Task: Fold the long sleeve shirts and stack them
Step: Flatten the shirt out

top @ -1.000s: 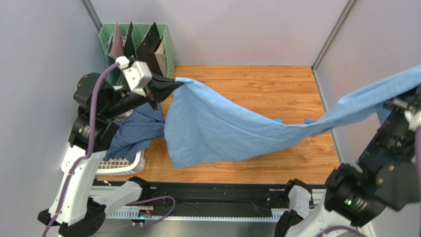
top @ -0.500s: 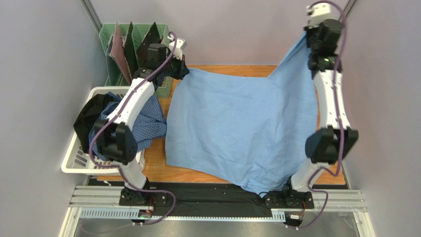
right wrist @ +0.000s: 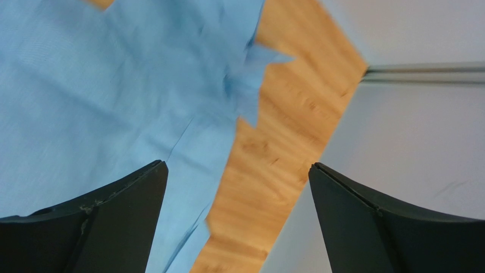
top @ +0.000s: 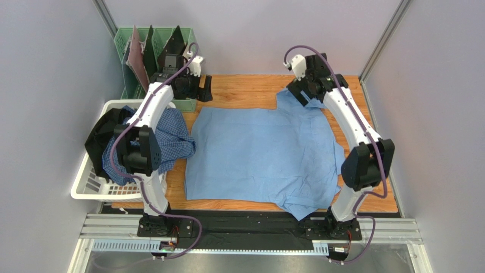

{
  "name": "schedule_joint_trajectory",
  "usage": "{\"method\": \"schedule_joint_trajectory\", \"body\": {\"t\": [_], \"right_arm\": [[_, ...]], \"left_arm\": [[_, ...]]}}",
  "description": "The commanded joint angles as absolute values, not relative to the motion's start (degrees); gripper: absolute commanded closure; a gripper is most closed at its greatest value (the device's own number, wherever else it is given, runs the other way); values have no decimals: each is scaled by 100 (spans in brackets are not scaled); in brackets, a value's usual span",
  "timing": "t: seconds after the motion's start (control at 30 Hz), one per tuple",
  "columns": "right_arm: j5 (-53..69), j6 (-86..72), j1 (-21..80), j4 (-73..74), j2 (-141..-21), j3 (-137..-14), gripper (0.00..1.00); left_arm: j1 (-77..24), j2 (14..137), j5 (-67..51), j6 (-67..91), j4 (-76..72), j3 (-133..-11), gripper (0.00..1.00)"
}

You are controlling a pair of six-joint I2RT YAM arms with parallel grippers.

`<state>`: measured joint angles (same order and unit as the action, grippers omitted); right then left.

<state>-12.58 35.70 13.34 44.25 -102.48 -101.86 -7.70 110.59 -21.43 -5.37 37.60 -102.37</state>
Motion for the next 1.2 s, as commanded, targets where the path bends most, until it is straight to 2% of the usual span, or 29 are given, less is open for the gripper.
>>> {"method": "schedule_joint_trajectory", "body": {"t": [0.0,0.07,0.1,0.13,0.2,0.23,0.37,0.47,0.57,0.67,0.77,0.8,0.87,0.9,0.97,1.0,1.07,1.1,1.17], "right_arm": [[-293,3182,889,5948,-9345,-9239,2],[644,3155,572,6205,-9063,-8475,9],[763,3207,528,6231,-8966,-8229,12],[765,3147,527,6136,-8869,-7931,20],[913,3120,527,6091,-8912,-7332,28],[905,3068,527,5899,-9069,-7165,32],[397,3111,466,5301,-9788,-6671,36],[256,3094,220,5107,-10491,-6942,38],[45,3138,53,5036,-10941,-7504,39],[-183,3138,53,5124,-11556,-8321,40],[-88,3059,53,5422,-12127,-9235,40],[121,3006,53,5536,-12294,-9446,40],[586,2962,-123,6045,-12401,-10060,39],[745,2979,-132,6230,-12401,-10194,40],[1088,3120,-202,6512,-12051,-10083,40],[1229,3172,-246,6539,-11824,-9942,39],[1528,3182,-430,6530,-11208,-9478,37],[1642,3173,-500,6548,-11049,-9353,37],[2108,3182,-685,6705,-10733,-9115,37]], "left_arm": [[-958,10074,-2927,-1500,4683,-9758,2],[-1107,9897,-2813,-1765,5008,-9468,7],[-1177,9775,-2769,-1984,5097,-9179,10],[-1317,9739,-2690,-2039,5150,-9045,16],[-1467,9782,-2497,-2144,5282,-8694,19],[-1616,9852,-2426,-2171,5352,-8631,27],[-1881,10335,-2163,-2171,5624,-8490,36],[-1969,10827,-1908,-2171,5774,-8657,39],[-1942,11503,-1741,-2074,6150,-9209,46],[-1890,12346,-1522,-2083,6537,-10140,58],[-1723,13260,-1441,-2039,7055,-11510,74],[-1601,13715,-1441,-2030,7197,-12323,80],[-1521,14131,-1424,-2091,7654,-13223,85],[-1521,14272,-1572,-2414,7803,-13854,86],[-1590,13950,-2105,-2557,7604,-13782,82],[-1765,13270,-2475,-2827,7437,-13172,72],[-2081,12023,-3197,-2970,6551,-11813,62],[-2483,11658,-3512,-3058,6278,-11369,52],[-2977,10972,-3884,-2989,5102,-10490,52]]}}
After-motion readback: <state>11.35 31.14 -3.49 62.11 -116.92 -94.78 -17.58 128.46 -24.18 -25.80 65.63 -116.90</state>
